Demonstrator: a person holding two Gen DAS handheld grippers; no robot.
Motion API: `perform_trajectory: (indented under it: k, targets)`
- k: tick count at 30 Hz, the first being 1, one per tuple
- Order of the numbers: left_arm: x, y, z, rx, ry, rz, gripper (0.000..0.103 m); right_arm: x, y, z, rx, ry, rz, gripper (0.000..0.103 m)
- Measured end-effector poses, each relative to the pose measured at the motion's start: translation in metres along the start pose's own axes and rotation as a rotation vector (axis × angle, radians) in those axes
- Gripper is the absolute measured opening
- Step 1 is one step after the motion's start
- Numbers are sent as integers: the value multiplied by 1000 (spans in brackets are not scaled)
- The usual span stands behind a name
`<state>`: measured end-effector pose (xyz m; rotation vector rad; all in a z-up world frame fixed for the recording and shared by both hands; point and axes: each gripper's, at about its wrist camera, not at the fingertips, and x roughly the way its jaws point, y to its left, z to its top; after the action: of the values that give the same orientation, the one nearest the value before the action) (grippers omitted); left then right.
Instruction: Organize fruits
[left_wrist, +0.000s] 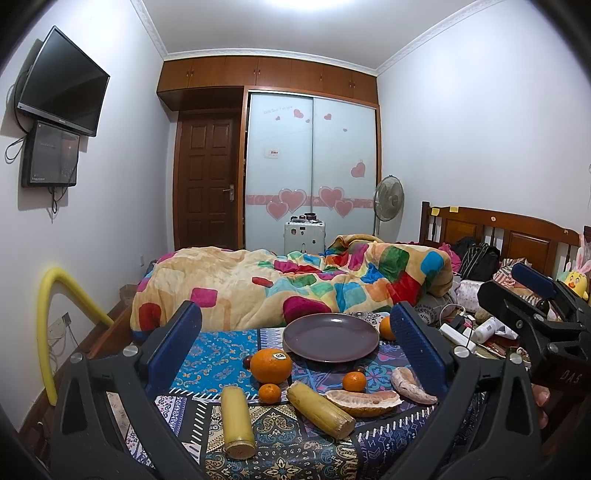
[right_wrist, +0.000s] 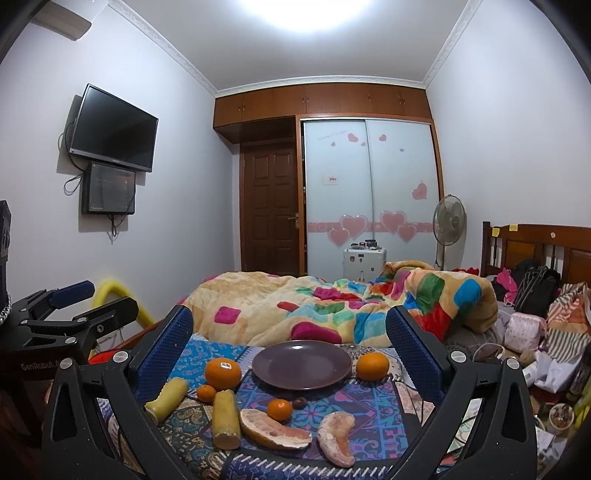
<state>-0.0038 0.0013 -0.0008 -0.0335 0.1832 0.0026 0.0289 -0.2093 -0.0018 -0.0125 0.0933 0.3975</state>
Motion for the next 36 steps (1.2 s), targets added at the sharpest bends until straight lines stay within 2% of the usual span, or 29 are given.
perform_trajectory:
  k: [36]
  targets:
    - [-2, -2, 6, 11, 1, 4, 103, -1, 1, 4, 0, -1, 2, 103]
